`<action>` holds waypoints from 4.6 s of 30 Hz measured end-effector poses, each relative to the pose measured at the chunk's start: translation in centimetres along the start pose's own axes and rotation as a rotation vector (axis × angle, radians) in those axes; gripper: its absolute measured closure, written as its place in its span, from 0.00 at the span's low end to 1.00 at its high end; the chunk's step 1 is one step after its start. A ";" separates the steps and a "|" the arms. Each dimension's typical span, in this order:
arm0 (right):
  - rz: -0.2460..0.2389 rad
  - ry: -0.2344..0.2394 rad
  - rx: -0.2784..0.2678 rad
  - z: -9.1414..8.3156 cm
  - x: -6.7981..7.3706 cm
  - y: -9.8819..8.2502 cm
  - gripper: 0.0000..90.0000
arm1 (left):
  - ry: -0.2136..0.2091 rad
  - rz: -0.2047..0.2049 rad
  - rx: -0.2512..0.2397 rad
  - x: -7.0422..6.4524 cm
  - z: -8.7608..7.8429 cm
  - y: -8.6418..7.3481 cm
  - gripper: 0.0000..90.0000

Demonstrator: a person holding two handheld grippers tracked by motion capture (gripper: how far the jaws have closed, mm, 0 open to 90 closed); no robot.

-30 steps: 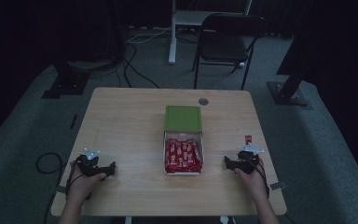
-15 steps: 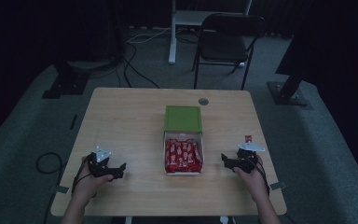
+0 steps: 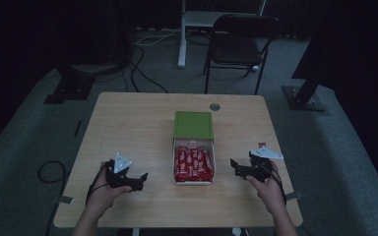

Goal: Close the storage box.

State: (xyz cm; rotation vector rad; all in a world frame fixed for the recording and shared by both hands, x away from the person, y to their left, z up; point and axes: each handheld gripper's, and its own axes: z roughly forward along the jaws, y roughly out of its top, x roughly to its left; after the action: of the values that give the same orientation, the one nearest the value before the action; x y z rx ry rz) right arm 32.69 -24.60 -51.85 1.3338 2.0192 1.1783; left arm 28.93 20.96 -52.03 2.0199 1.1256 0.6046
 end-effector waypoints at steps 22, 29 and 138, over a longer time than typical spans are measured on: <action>-0.102 0.233 -0.066 -2.1 5.1 1.9 0.15 | -0.159 0.072 -0.092 -4.5 0.3 3.7 0.02; -0.136 0.256 -0.035 -1.1 5.4 1.1 0.15 | -0.189 0.103 -0.078 -5.5 1.1 4.1 0.02; -0.064 0.257 -0.004 2.6 3.3 2.3 0.15 | -0.149 0.052 -0.035 -3.9 5.7 7.3 0.02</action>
State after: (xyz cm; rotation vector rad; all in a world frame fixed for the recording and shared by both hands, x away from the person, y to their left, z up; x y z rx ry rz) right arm 34.37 -20.19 -51.01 1.1545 2.2166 1.3834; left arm 34.67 12.96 -50.05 2.0335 0.9707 0.4877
